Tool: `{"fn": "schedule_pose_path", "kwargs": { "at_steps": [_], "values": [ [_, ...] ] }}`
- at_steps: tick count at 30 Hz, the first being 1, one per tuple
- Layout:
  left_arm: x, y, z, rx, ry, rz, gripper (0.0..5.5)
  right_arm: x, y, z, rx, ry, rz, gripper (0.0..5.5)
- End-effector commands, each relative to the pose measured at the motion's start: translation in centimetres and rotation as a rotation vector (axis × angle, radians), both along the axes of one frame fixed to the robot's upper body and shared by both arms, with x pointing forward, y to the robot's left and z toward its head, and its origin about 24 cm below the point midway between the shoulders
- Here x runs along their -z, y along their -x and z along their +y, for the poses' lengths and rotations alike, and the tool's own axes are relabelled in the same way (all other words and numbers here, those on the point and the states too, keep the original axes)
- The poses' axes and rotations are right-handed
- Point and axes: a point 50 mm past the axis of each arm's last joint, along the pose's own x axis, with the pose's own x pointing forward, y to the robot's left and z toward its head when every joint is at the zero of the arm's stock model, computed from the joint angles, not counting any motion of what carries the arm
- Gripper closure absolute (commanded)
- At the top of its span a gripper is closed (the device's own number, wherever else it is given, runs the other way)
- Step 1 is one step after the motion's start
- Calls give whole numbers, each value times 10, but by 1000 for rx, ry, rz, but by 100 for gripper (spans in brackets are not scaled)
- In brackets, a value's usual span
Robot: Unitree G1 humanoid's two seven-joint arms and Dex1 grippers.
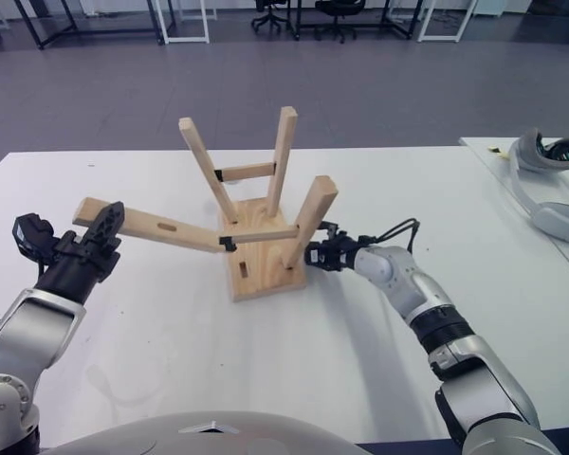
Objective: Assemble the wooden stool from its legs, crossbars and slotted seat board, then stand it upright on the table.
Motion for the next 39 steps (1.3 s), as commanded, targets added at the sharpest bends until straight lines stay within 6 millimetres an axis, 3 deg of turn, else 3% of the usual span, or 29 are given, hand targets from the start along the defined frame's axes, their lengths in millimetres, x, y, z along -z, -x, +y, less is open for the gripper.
{"fn": "schedule_pose_path", "kwargs": {
  "at_steps": [1, 16, 23, 29, 33, 39],
  "values": [
    [2, 2, 0, 18, -91, 34, 447, 16, 18, 7, -60, 2, 95, 182],
    [5, -11, -2, 59, -421, 128, 447, 18, 14, 17, -81, 9, 59, 182],
    [4, -13, 12, 54, -483, 214, 447, 19, 11, 29, -112, 17, 40, 182],
    [-19, -28, 19, 98, -529, 186, 447, 29, 15, 37, -109, 17, 45, 182],
    [-27, -33, 13, 145, -559, 163, 447, 32, 11, 32, -83, 40, 40, 182],
    [-16, -37, 6, 203, -596, 205, 447, 26, -1, 24, -59, 67, 12, 182]
  ]
}}
